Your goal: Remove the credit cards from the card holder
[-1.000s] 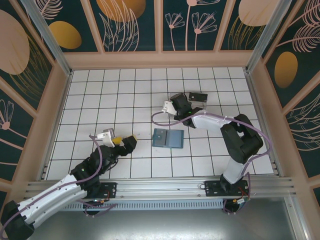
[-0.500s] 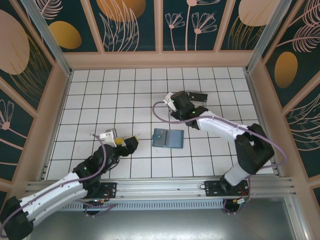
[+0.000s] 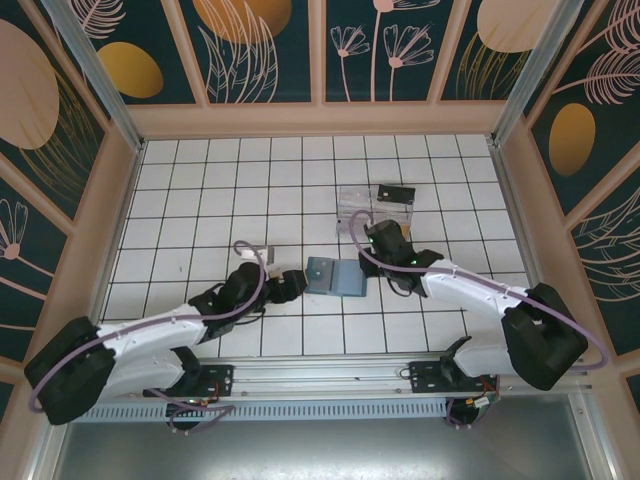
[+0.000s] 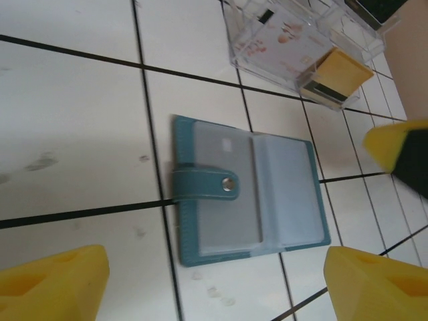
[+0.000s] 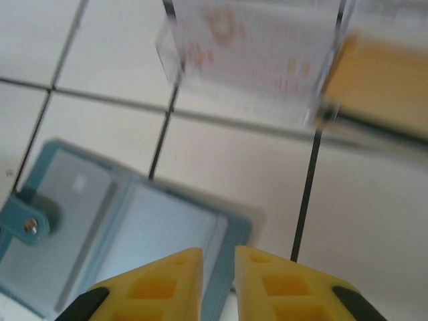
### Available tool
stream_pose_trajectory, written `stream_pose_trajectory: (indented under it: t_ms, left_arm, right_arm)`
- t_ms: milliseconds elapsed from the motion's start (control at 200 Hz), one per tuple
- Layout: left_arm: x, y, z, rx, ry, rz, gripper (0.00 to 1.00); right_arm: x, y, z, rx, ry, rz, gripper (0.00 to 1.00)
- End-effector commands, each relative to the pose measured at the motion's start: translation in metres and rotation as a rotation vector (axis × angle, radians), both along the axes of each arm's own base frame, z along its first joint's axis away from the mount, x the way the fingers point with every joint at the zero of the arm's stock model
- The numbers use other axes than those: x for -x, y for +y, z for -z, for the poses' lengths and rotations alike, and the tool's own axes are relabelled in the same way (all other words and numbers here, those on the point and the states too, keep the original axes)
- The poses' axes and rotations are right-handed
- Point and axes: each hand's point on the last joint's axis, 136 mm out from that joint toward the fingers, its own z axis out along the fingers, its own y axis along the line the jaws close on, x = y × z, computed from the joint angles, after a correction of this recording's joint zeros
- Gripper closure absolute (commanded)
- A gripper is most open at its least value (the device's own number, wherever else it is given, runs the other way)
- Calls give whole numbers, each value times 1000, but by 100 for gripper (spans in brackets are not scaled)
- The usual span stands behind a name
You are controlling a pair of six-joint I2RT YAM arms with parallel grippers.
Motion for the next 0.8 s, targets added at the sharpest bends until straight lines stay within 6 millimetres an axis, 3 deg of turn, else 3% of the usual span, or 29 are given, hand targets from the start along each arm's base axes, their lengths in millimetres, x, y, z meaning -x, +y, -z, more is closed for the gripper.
stream_pose_trajectory:
  t_ms: [0, 220, 796]
  left_arm:
    - [-4, -26, -11, 74, 17, 62, 19]
    - [-9, -43, 5, 62, 85, 88, 26]
    - [-13, -62, 35, 1, 169, 132, 31]
  right_arm:
    - [13, 11, 12, -160, 86, 73, 79]
    - [27, 15, 41, -187, 166, 50, 79]
    - [29, 11, 60, -155, 200, 48, 79]
